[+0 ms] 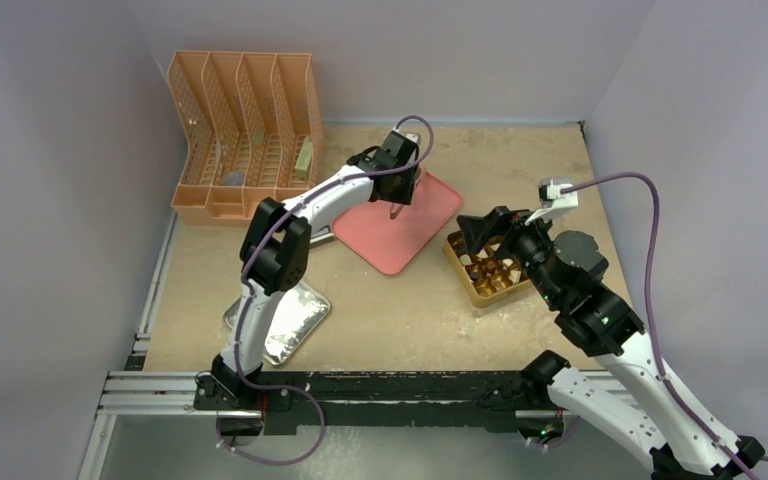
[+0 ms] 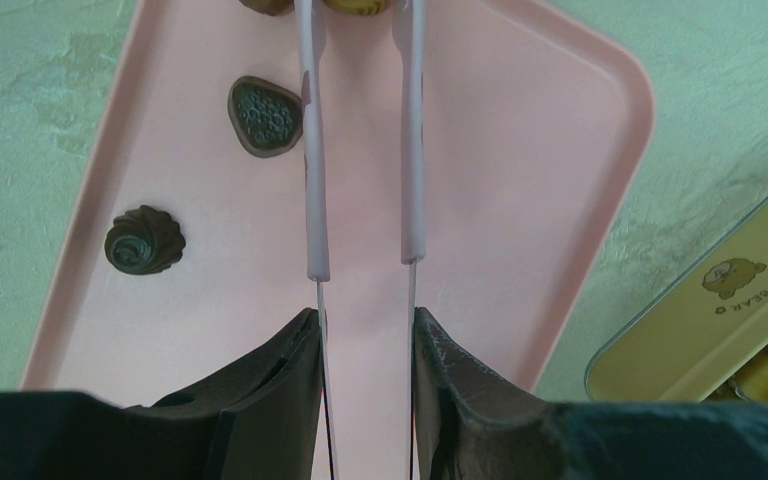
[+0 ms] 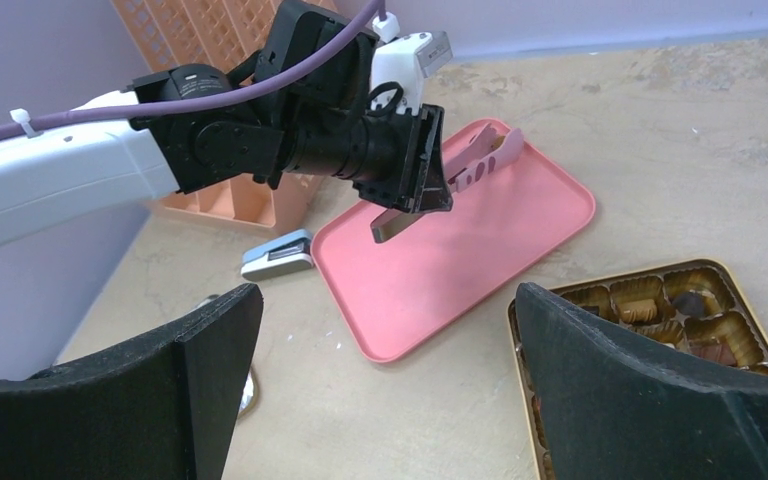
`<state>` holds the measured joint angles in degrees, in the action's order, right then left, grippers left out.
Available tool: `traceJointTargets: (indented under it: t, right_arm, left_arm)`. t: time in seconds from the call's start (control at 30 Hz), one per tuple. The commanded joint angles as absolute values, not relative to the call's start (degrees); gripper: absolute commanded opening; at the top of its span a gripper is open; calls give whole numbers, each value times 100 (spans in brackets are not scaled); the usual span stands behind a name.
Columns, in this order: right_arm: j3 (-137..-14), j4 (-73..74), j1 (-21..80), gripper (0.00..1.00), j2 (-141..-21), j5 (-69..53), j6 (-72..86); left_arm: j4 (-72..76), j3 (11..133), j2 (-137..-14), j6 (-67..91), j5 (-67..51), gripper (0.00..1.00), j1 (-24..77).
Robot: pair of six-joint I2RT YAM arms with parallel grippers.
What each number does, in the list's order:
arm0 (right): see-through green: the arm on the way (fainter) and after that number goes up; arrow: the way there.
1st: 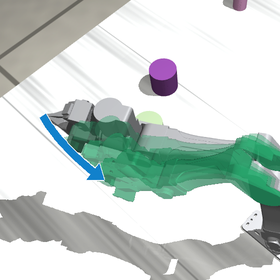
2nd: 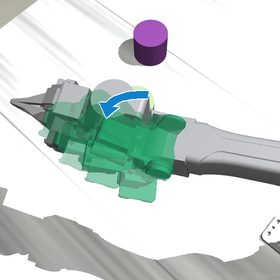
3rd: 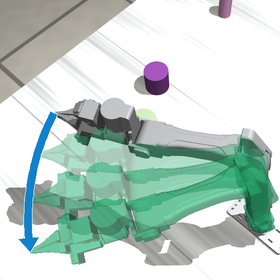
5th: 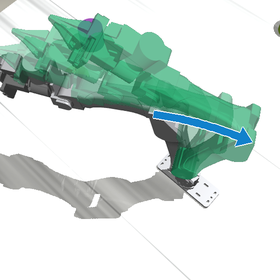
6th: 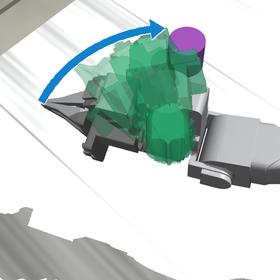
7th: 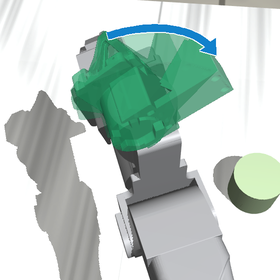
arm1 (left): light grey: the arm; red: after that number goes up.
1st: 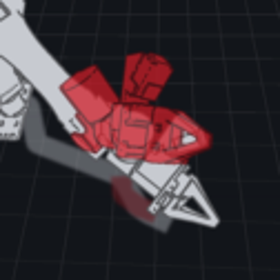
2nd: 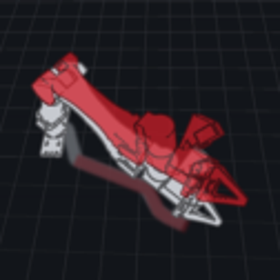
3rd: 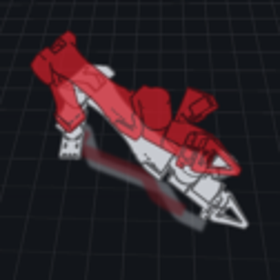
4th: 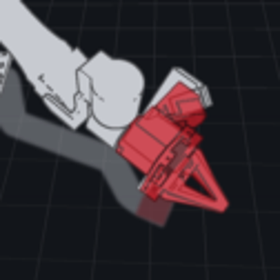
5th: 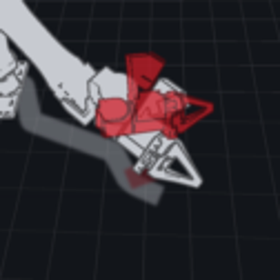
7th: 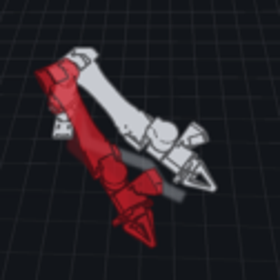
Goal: Pack the chocolate
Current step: Pick up the fake chocolate from the plate.
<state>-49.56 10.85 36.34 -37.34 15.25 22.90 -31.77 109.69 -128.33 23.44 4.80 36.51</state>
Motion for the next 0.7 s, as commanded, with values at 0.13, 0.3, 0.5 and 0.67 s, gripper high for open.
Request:
traceJointTargets:
  t: [0.13, 0.3, 0.5, 0.67]
  right_arm:
    - [-5007, 733, 3624, 99, -3704, 1381, 2269]
    - [-4993, 717, 3625, 99, -3702, 1351, 2270]
    - [-4934, 673, 3623, 99, -3696, 1275, 2296]
    - [-4949, 727, 3621, 99, -3744, 1244, 2281]
  left_arm:
    - [-2886, 11461, -12966, 2336, 460, 34, 3567]
    - [-2892, 11433, -12880, 2265, 512, 31, 3567]
    - [-2874, 11128, -12498, 2279, 474, 25, 3566]
    - [-2866, 10768, -12083, 2408, 303, 23, 3565]
